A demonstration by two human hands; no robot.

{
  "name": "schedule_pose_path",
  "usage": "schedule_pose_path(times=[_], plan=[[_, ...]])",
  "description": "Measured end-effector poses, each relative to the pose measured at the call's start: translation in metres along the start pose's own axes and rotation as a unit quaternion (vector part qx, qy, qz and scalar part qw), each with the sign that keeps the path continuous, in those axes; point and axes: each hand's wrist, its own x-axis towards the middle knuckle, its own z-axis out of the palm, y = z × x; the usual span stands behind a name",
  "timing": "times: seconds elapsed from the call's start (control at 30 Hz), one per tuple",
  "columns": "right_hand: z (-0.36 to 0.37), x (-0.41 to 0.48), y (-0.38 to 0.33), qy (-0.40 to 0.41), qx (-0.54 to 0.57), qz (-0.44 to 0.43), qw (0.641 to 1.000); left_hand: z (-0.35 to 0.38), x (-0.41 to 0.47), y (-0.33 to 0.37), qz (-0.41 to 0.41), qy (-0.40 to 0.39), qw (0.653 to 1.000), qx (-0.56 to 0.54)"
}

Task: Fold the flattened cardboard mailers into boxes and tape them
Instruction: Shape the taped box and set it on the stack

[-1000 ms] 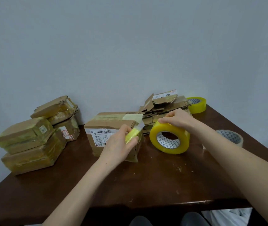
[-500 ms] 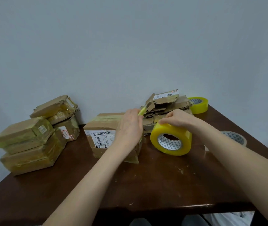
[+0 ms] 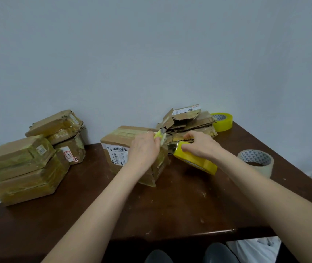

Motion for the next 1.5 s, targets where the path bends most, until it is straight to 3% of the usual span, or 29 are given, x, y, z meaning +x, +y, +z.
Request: schedule_pose_path(times=[0.2, 0.47, 0.7, 1.03, 1.17, 1.3, 1.5], plan=[[0.022, -0.003, -0.006, 0.007, -0.077, 0.038, 0.996, -0.003, -0.002, -0.004, 0.01, 0.012, 1.0, -0.015], [0.025, -0.006, -0.01, 0.014, -0.02, 0.039, 0.999, -0.002, -0.001, -0.008, 0.027, 0.015, 0.999, -0.015], [0.026, -0.013, -0.005, 0.066, -0.053, 0.042, 0.996, 0.002, 0.0, -0.011, 0.028, 0.02, 0.999, -0.007], [0.014, -0.009, -0.02, 0.048, -0.111, 0.067, 0.99, 0.006, 0.004, -0.01, 0.03, 0.01, 0.999, 0.011], [0.014, -0.005, -0.023, 0.033, -0.093, 0.078, 0.992, 0.002, 0.002, -0.01, 0.036, 0.014, 0.999, 0.006], [0.019, -0.008, -0.023, 0.068, -0.072, 0.073, 0.992, -0.002, -0.004, -0.014, 0.068, 0.02, 0.996, -0.051], [0.019, -0.011, -0.022, 0.105, -0.049, 0.079, 0.99, -0.003, -0.006, -0.01, 0.083, 0.028, 0.996, 0.013]])
